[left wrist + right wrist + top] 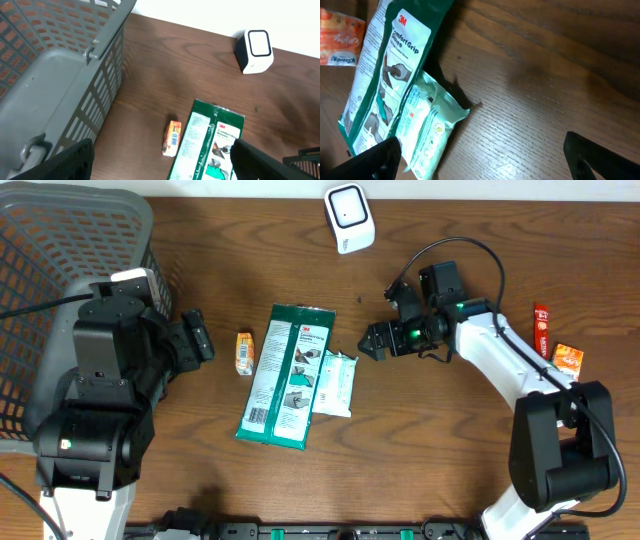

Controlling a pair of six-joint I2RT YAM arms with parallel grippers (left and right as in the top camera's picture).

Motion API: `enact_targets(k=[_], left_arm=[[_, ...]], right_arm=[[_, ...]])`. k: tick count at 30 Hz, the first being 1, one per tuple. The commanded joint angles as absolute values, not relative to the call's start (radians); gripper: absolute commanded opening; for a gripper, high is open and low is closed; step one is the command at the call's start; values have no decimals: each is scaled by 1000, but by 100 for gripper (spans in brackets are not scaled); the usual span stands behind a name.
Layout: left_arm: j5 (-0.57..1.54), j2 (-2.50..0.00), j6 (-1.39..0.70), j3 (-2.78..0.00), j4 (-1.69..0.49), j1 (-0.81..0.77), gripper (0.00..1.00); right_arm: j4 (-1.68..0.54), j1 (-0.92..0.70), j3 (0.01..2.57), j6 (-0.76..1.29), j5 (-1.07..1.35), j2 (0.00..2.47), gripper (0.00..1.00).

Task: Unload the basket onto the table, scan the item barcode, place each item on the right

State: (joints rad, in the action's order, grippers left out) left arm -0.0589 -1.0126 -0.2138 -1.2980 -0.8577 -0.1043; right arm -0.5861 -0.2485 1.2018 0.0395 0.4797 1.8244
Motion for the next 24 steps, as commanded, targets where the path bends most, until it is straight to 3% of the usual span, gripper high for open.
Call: enact_targets(k=[1,8,15,16,24], left_arm=[[-39,-1012,-224,-1308,-875,-99,87],[255,-1058,-316,-1214,-941,-109,87],[261,-1215,-424,-1069,-934,-193,87],[259,-1246,-424,-1069,-934,-196,98],[340,-1423,-444,-1069,-891,-196,98]], right_arm=[[-583,-258,1197,25,460,1818,99],[-579,-258,1197,25,460,1818,99],[-579,-258,1197,25,460,1818,99],[-579,-258,1197,25,460,1818,99],[-580,-258,1197,25,460,1818,99]])
